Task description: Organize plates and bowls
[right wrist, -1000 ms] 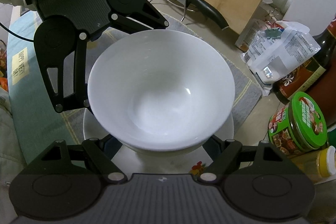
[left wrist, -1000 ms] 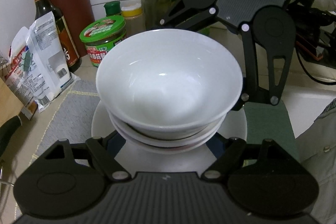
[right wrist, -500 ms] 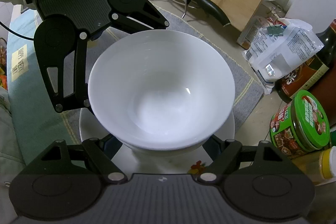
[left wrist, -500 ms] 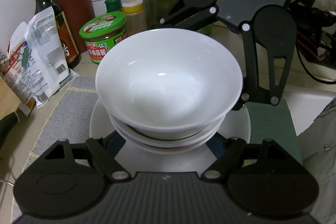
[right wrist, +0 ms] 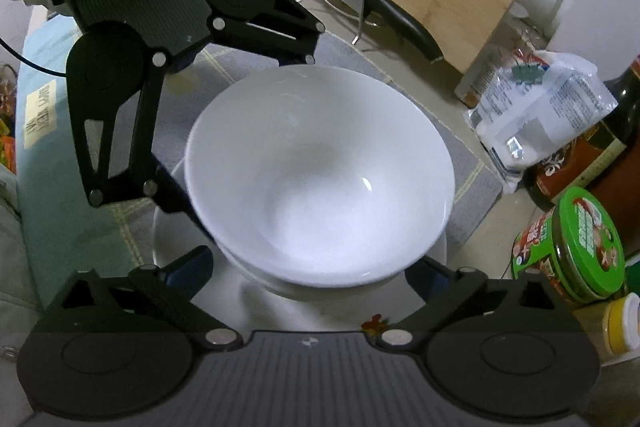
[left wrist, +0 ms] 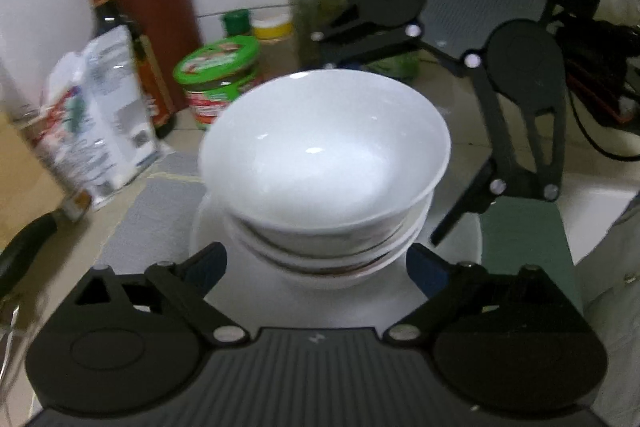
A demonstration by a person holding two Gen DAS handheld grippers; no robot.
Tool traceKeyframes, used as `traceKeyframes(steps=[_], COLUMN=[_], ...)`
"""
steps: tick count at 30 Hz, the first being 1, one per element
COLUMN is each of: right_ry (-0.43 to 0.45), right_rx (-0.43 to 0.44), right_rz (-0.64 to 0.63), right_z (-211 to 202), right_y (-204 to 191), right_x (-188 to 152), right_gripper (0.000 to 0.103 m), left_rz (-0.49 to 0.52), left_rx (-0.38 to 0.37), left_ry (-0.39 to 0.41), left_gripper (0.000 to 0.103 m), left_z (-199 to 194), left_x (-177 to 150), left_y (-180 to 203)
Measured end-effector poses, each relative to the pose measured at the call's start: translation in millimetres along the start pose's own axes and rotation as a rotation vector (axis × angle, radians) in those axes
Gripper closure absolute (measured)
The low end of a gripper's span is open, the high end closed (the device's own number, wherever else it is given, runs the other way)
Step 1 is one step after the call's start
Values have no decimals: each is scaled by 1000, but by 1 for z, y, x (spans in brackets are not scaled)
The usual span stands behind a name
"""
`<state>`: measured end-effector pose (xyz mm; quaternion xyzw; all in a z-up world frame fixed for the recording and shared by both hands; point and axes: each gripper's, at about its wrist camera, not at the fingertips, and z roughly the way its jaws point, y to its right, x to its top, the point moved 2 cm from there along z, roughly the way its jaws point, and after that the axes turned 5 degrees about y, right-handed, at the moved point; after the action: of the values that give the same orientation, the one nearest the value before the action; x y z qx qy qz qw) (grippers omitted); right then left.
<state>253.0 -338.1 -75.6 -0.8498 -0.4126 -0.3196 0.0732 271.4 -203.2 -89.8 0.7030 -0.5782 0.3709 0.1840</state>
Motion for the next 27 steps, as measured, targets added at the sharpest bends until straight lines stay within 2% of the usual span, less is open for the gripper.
traceKeyframes(steps=[7,10,13,15,19,23,25,27], right_ry=[13,29,24,6,-49,-103,-103,-89], right_rx=[16,-17,-82,-131,-317,-492,-534,-563], right_rz=[-27,-14,101,212,494,709,787,842], right_z=[-25,-36,-47,-51,-56,-54,-56,-57], right_y=[-9,-19,-25,-31,-45,-58,-73,-90], right_x=[-8,-6,-1,2,5,2,-1,-2], right_gripper=[0,0,0,0,0,0,0,0], left_rz=[-135,-174,-251,-305,-439,-491,-534,-592], left_rx=[264,381,473,491,525,587,609,594], left_ry=[69,109,183,202,177,97,72,74], left_gripper=[1,1,1,1,1,1,1,1], left_z=[-44,-61,-81,-90,-101,-108,-114,-122], left_x=[-6,-9,-13,-13,-16,-20,-23,-28], left_y=[20,32,44,49,62,78,80,81])
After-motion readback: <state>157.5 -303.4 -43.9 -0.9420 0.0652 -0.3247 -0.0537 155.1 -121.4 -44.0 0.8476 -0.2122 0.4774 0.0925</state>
